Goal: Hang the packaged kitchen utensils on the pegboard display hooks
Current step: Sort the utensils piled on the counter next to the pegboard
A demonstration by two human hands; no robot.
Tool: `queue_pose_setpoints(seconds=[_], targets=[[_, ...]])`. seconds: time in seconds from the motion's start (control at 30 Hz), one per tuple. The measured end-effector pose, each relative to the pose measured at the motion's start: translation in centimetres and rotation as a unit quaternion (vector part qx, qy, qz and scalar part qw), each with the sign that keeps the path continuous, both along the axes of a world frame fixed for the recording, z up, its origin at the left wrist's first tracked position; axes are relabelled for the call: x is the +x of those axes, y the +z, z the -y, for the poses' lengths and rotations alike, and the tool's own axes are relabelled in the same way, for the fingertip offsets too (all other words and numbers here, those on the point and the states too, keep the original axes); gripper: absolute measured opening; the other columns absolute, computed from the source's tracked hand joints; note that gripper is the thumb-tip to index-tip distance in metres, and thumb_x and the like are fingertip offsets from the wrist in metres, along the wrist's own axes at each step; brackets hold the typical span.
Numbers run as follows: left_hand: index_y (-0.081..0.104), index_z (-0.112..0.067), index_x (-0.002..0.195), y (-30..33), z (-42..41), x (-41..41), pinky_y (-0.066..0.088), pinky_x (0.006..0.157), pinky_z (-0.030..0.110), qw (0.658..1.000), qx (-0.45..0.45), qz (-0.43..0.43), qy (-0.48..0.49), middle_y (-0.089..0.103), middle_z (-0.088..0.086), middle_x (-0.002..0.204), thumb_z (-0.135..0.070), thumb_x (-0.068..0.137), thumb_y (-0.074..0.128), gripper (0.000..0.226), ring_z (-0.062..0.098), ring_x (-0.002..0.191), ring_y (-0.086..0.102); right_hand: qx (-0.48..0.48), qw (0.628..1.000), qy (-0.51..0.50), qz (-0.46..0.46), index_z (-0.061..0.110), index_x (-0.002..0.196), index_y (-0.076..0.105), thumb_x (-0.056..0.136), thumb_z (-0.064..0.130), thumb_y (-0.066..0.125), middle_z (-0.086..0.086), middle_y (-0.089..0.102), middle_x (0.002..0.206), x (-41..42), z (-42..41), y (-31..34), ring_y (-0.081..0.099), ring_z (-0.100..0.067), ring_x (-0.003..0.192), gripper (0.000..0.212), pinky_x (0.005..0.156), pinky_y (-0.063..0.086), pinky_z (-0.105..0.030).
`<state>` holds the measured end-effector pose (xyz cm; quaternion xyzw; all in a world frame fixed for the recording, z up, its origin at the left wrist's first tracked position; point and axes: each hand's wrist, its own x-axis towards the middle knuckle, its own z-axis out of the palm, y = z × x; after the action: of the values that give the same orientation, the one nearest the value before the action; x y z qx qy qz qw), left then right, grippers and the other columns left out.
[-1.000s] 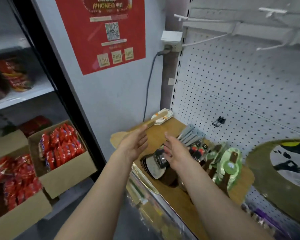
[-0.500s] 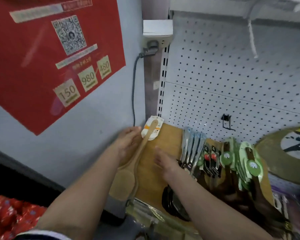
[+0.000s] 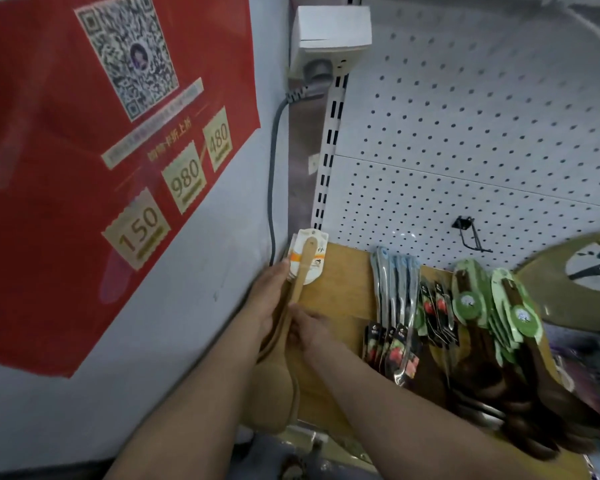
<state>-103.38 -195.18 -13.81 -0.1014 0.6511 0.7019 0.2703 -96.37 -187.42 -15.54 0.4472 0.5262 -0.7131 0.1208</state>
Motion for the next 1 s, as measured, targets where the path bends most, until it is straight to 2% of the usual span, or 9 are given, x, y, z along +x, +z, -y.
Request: queue_pose_setpoints(seconds=[0.07,0.13,0.2,0.27,0.4,0.57,0.7,0.87,1.0], targets=[[0.075,-0.027,0.116,0.0,0.0,0.2,0.049,0.105,0.04,1.0,-0.007,0.013,-0.002,0.074,-0.004,0.118,-0.055,0.096,0.051,0.042,0.015,0.114,0.067,0.003,1.0,-0.016,0.006,0.008,0.099,0.073,0.085,0.031,0.082,-0.013,0.075,0.086,-0.2,0.3,-0.8,0.071,-0.031,0.08,0.029,0.081,0.062,-0.044],[0.074,-0.027,0.109,0.2,0.1,0.5,0.051,0.091,0.027,1.0,-0.013,0.016,0.003,0.075,-0.01,0.11,-0.05,0.101,0.048,0.036,0.005,0.104,0.067,0.017,1.0,-0.022,0.011,0.012,0.098,0.074,0.078,0.034,0.086,-0.011,0.077,0.085,-0.5,0.7,-1.9,0.073,-0.034,0.084,0.032,0.085,0.061,-0.05],[0.071,-0.03,0.098,0.5,0.0,0.6,0.044,0.073,0.017,1.0,-0.015,0.015,0.007,0.072,-0.021,0.095,-0.042,0.106,0.045,0.03,-0.007,0.089,0.062,0.04,0.999,-0.019,0.013,0.018,0.09,0.075,0.072,0.037,0.088,-0.008,0.077,0.083,-0.6,0.9,-3.0,0.073,-0.032,0.083,0.029,0.085,0.061,-0.051],[0.069,-0.031,0.096,0.4,-0.1,0.7,0.042,0.071,0.016,1.0,-0.02,0.02,0.003,0.071,-0.023,0.092,-0.041,0.106,0.045,0.028,-0.011,0.086,0.06,0.054,0.998,-0.03,0.021,0.021,0.085,0.075,0.073,0.035,0.088,-0.007,0.077,0.083,-0.5,0.9,-2.7,0.073,-0.032,0.083,0.022,0.085,0.061,-0.05],[0.073,-0.029,0.112,0.0,-0.3,0.3,0.05,0.095,0.031,1.0,-0.025,0.016,0.003,0.074,-0.009,0.115,-0.049,0.103,0.048,0.034,0.009,0.11,0.066,0.041,0.997,-0.06,0.024,0.019,0.086,0.075,0.078,0.029,0.086,-0.007,0.077,0.087,0.0,0.2,-1.7,0.072,-0.03,0.086,0.018,0.087,0.061,-0.047],[0.072,-0.023,0.109,1.0,-1.3,0.7,0.05,0.066,0.023,0.999,-0.01,0.027,0.031,0.076,-0.006,0.104,-0.044,0.102,0.051,0.031,0.007,0.092,0.07,0.006,0.997,-0.072,-0.003,0.013,0.081,0.071,0.082,0.02,0.084,-0.012,0.076,0.087,1.4,-0.9,-1.1,0.071,-0.033,0.09,0.015,0.087,0.06,-0.047],[0.072,-0.023,0.111,1.9,-2.1,1.0,0.052,0.071,0.028,0.999,-0.007,0.021,0.048,0.077,-0.004,0.103,-0.044,0.101,0.055,0.028,0.012,0.096,0.071,-0.04,0.998,-0.033,-0.04,0.014,0.086,0.072,0.081,0.022,0.084,-0.015,0.076,0.098,3.0,-1.8,0.1,0.068,-0.032,0.093,0.015,0.093,0.058,-0.049],[0.073,-0.02,0.111,3.7,-4.1,2.0,0.053,0.073,0.032,0.997,0.028,0.008,0.071,0.078,0.002,0.103,-0.039,0.097,0.063,0.025,0.02,0.096,0.071,-0.068,0.994,-0.005,-0.083,0.008,0.1,0.073,0.083,0.015,0.082,-0.015,0.075,0.096,5.4,-3.2,1.6,0.066,-0.029,0.089,0.021,0.076,0.056,-0.038],[0.071,-0.012,0.109,5.8,-6.4,4.2,0.056,0.065,0.03,0.994,0.054,-0.008,0.097,0.076,0.004,0.09,-0.029,0.097,0.066,0.021,0.02,0.081,0.071,-0.073,0.99,-0.011,-0.122,0.005,0.095,0.071,0.082,0.008,0.081,-0.016,0.074,0.089,8.3,-5.1,3.2,0.069,-0.028,0.078,0.016,0.069,0.057,-0.035]])
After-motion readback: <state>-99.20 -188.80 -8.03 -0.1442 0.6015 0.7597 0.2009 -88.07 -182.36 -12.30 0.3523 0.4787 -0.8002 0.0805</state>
